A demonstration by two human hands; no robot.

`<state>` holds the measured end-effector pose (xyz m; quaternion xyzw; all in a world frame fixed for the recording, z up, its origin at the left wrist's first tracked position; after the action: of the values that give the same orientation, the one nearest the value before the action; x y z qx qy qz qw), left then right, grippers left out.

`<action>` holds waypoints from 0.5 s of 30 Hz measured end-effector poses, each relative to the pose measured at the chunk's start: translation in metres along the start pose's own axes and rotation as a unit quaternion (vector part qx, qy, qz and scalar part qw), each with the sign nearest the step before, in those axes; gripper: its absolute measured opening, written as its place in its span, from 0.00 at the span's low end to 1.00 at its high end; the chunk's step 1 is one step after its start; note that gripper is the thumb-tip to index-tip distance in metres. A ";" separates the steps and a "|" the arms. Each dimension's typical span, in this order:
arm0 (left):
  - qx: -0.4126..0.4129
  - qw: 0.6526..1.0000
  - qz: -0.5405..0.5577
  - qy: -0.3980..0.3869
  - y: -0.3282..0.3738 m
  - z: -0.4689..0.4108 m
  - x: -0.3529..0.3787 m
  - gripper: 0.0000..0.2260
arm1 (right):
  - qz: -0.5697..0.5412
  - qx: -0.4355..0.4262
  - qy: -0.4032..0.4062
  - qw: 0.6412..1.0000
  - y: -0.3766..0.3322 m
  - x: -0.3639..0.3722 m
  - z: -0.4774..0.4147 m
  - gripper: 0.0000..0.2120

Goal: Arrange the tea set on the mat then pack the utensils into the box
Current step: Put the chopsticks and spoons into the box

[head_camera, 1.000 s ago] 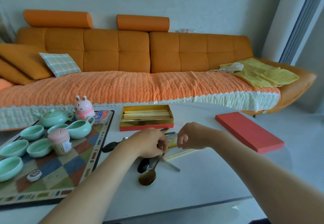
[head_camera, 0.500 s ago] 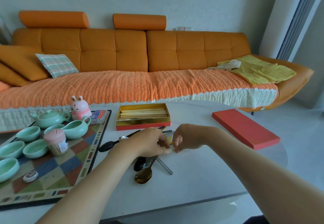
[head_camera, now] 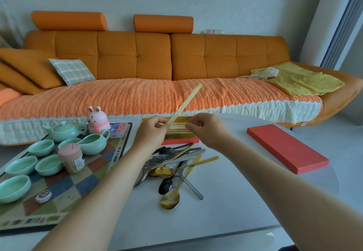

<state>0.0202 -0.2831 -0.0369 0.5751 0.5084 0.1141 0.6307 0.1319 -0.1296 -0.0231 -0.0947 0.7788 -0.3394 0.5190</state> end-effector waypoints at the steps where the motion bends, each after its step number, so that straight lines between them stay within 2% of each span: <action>1: -0.003 1.000 0.027 -0.004 -0.001 -0.001 -0.001 0.03 | -0.058 0.029 -0.038 0.997 -0.003 0.008 -0.003 0.11; 3: -0.003 0.998 0.053 -0.029 -0.002 -0.001 0.001 0.02 | -0.158 0.053 -0.060 0.984 -0.010 0.020 -0.010 0.12; 5: -0.004 0.996 0.065 -0.061 -0.003 -0.002 0.004 0.04 | -0.227 0.063 -0.046 0.971 -0.016 0.026 -0.019 0.10; 9: 0.005 0.998 0.014 -0.069 -0.006 -0.009 0.004 0.07 | -0.283 0.073 -0.029 0.956 -0.024 0.036 -0.037 0.11; 12: 0.057 0.989 -0.136 0.013 -0.009 -0.020 -0.010 0.06 | -0.261 0.081 -0.008 0.962 -0.024 0.037 -0.055 0.09; 15: 0.157 0.952 -0.236 0.113 -0.019 -0.032 -0.028 0.05 | -0.183 0.096 -0.003 0.978 -0.014 0.038 -0.077 0.11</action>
<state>-0.0257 -0.2897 -0.0330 0.5140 0.7089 -0.0546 0.4799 0.0449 -0.1255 -0.0245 -0.1865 0.7106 -0.5012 0.4572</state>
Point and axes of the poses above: each hand's wrist, its own z-axis away from the middle knuckle, its own x-axis out of the palm, y = z × x, the point moved 4 cm from there along -z, towards the middle knuckle, and after that the axes turned 7 degrees about -y, right-handed, at the moved point
